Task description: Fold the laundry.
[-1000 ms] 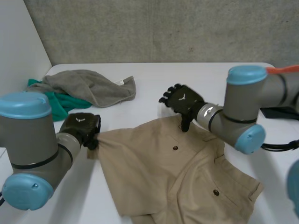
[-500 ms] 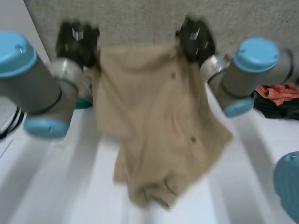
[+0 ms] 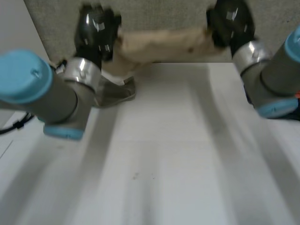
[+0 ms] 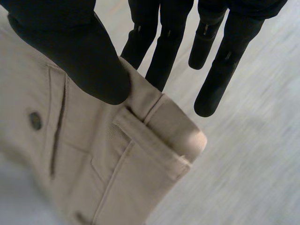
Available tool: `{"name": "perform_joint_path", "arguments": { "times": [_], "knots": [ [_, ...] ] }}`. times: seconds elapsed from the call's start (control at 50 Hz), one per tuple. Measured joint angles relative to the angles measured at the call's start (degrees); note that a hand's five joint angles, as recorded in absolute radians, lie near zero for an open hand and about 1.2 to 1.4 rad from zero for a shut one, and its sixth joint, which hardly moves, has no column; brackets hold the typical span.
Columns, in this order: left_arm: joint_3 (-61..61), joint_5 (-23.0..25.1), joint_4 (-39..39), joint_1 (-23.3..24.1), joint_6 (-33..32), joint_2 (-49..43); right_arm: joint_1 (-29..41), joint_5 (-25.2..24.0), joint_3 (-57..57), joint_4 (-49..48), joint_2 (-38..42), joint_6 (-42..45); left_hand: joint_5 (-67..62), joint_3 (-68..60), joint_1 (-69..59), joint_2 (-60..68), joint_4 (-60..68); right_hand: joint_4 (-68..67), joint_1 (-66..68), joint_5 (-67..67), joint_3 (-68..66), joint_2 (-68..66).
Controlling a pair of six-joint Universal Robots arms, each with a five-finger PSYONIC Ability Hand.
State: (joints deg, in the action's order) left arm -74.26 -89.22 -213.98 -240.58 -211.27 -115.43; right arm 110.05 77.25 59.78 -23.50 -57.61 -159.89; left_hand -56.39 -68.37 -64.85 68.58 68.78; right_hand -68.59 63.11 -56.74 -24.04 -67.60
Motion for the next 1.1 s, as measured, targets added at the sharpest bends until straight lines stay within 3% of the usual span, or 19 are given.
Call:
{"name": "perform_joint_path", "arguments": {
  "times": [0.18,0.4,0.54,0.68,0.7,0.84,1.02,1.1],
  "knots": [
    [-13.09,-0.19,4.64,0.92,-0.37,-2.5,-1.75,-0.42,17.43,12.26,-1.19,5.92,-0.3,-0.01,0.0,0.02,0.0,-0.01,0.0,0.0,0.0,-0.3],
    [-24.47,-3.64,23.18,2.51,-0.06,4.5,-4.91,-0.53,26.68,32.71,-5.53,21.72,-0.6,-0.01,0.0,0.02,0.0,-0.01,0.0,0.0,0.0,-1.08],
    [-30.12,-10.0,40.71,7.78,0.27,12.36,-5.9,-0.8,34.97,46.95,-15.91,29.49,-0.79,-0.01,0.0,0.02,0.0,-0.01,0.0,0.0,0.0,-1.08],
    [-33.06,-11.52,50.67,14.47,0.41,15.56,-6.29,-0.89,43.6,55.17,-24.44,37.42,-0.9,-0.01,0.0,0.02,0.0,-0.01,0.0,0.0,0.0,-1.08],
    [-33.49,-11.58,53.08,17.18,0.45,16.39,-6.35,-0.99,45.91,56.71,-27.03,39.42,-1.33,-0.01,0.0,0.02,0.0,-0.01,0.0,-0.03,0.0,-1.08],
    [-32.06,-11.54,54.47,20.37,0.19,17.12,-7.28,-1.87,49.0,57.86,-31.08,41.46,-1.41,-0.01,0.0,0.02,0.0,-0.01,0.0,-0.59,0.0,-1.08],
    [-25.93,-11.05,49.28,14.38,-1.24,16.01,-10.0,-4.28,47.5,54.61,-31.4,40.81,-1.41,-0.01,-0.26,0.02,0.0,-0.01,0.42,-0.79,0.0,-1.08],
    [-19.51,-9.29,41.99,11.81,-3.24,12.96,-10.56,-5.27,44.7,48.12,-30.86,38.76,-1.41,-0.05,-0.31,0.02,0.01,-0.01,0.78,-1.1,0.0,-1.08]
  ]
}}
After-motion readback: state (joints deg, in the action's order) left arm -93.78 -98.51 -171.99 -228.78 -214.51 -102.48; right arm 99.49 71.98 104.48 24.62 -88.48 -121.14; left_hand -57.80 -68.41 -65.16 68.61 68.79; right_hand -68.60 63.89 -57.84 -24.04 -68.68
